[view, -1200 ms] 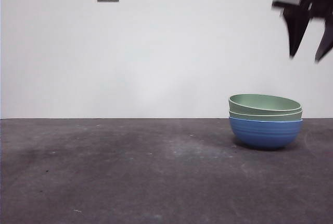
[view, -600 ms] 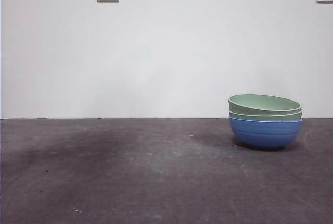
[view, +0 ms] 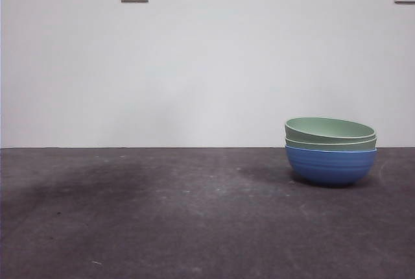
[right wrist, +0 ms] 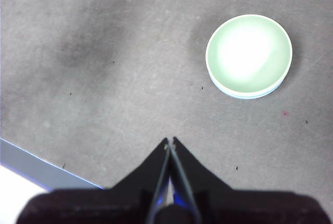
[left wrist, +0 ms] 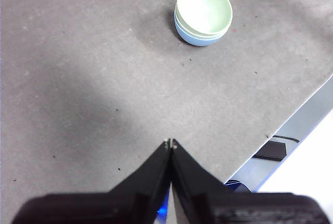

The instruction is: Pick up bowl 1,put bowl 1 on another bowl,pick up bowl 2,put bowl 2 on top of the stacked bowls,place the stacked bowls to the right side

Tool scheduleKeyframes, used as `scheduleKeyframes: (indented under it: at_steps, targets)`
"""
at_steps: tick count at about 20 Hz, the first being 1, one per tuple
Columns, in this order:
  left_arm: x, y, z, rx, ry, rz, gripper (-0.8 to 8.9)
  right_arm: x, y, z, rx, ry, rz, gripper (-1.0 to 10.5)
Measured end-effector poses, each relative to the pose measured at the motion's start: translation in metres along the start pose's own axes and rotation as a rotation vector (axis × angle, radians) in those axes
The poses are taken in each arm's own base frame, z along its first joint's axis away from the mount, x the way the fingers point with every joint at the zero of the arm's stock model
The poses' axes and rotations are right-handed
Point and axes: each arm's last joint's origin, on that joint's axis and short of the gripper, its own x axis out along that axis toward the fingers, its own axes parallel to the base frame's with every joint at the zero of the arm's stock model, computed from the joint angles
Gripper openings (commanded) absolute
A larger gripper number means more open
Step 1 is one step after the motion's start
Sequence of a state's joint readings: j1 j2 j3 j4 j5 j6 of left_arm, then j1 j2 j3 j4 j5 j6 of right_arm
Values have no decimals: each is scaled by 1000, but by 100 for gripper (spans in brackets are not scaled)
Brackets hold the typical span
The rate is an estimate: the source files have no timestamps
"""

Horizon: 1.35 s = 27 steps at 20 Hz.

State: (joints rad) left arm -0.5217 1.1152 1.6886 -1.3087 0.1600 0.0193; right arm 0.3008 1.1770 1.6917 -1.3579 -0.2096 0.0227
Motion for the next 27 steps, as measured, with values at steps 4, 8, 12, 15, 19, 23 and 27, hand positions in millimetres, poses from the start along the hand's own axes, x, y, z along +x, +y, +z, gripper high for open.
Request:
scheduleKeyframes:
  at_steps: [4, 8, 12, 15, 19, 23, 27]
  targets:
    - [0, 0, 0, 0, 0, 0, -3, 0, 0, 0, 0, 0, -3, 3]
    - [0, 0, 0, 0, 0, 0, -3, 0, 0, 0, 0, 0, -3, 3]
    - [0, 0, 0, 0, 0, 0, -3, 0, 0, 0, 0, 0, -3, 3]
    - [-8, 5, 0, 39, -61, 61, -3, 0, 0, 0, 0, 0, -3, 3]
    - [-46, 16, -7, 128, -471, 199, -3, 0, 0, 0, 0, 0, -3, 2]
    - [-45, 21, -57, 183, -767, 377, -3, 0, 0, 0, 0, 0, -3, 3]
    - [6, 36, -122, 162, -806, 500, -3, 0, 0, 0, 0, 0, -3, 3]
